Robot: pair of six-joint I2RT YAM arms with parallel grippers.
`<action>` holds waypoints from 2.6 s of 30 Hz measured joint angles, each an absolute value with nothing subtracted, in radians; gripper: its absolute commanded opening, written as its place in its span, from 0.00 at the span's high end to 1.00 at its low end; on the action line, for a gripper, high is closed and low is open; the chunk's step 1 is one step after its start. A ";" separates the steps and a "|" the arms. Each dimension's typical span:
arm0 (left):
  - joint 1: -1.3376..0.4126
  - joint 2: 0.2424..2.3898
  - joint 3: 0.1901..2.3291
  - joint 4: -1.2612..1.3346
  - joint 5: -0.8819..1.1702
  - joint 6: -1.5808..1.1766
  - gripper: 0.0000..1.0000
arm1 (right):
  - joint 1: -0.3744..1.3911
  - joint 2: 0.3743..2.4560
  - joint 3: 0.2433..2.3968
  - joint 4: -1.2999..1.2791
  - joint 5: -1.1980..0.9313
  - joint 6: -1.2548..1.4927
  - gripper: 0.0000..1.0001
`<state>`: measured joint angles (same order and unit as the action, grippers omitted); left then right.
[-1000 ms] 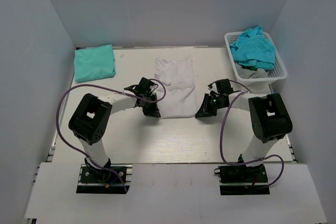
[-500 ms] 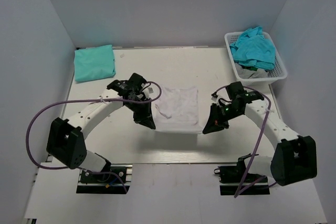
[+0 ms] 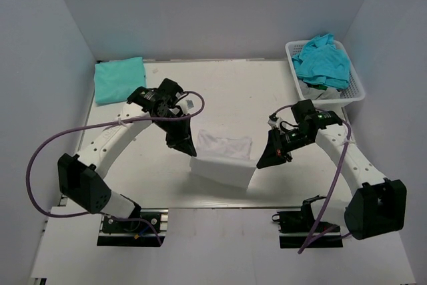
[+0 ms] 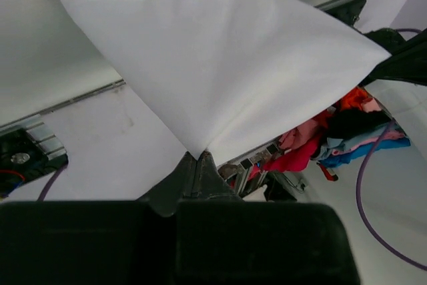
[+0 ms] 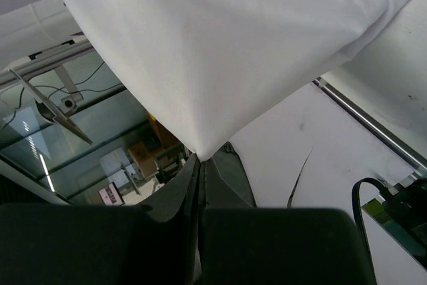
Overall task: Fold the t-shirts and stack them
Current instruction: Fold the long partially folded tshirt into a neat square, then smooth out wrinkles on the folded tshirt
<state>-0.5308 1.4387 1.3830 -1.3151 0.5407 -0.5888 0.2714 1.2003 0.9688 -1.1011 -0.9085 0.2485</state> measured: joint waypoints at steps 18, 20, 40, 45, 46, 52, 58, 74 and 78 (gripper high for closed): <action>-0.478 1.696 1.536 -1.090 0.271 -0.603 1.00 | 0.167 1.496 1.106 -0.929 -0.919 0.254 1.00; -0.467 1.697 1.538 -1.051 0.253 -0.614 1.00 | 0.162 1.524 1.120 -0.896 -0.907 0.261 1.00; -0.379 2.025 1.638 -0.729 0.179 -0.632 1.00 | 0.131 2.000 1.396 -0.530 -0.867 0.366 1.00; -0.352 2.125 1.682 -0.698 0.189 -0.641 0.89 | 0.129 2.152 1.491 -0.472 -0.883 0.395 0.99; -0.349 2.142 1.691 -0.697 0.194 -0.642 0.81 | 0.129 2.182 1.515 -0.460 -0.889 0.402 0.88; -0.334 2.175 1.710 -0.683 0.200 -0.645 0.00 | 0.129 2.279 1.648 -0.435 -0.900 0.424 0.10; -0.329 2.142 1.713 -0.680 0.164 -0.659 0.00 | 0.130 2.202 1.663 -0.439 -0.900 0.412 0.10; -0.370 2.045 1.675 -0.473 0.372 -0.647 0.00 | 0.200 1.988 1.456 -0.289 -0.925 0.477 0.10; -0.381 2.105 1.645 -0.455 0.389 -0.655 0.00 | 0.211 2.033 1.447 -0.212 -0.935 0.514 0.10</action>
<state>-0.3809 2.1048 1.6455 -0.4545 0.3885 -0.6552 0.2108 2.0335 1.4471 -0.2119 -0.9348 0.5137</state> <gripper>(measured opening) 0.997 0.904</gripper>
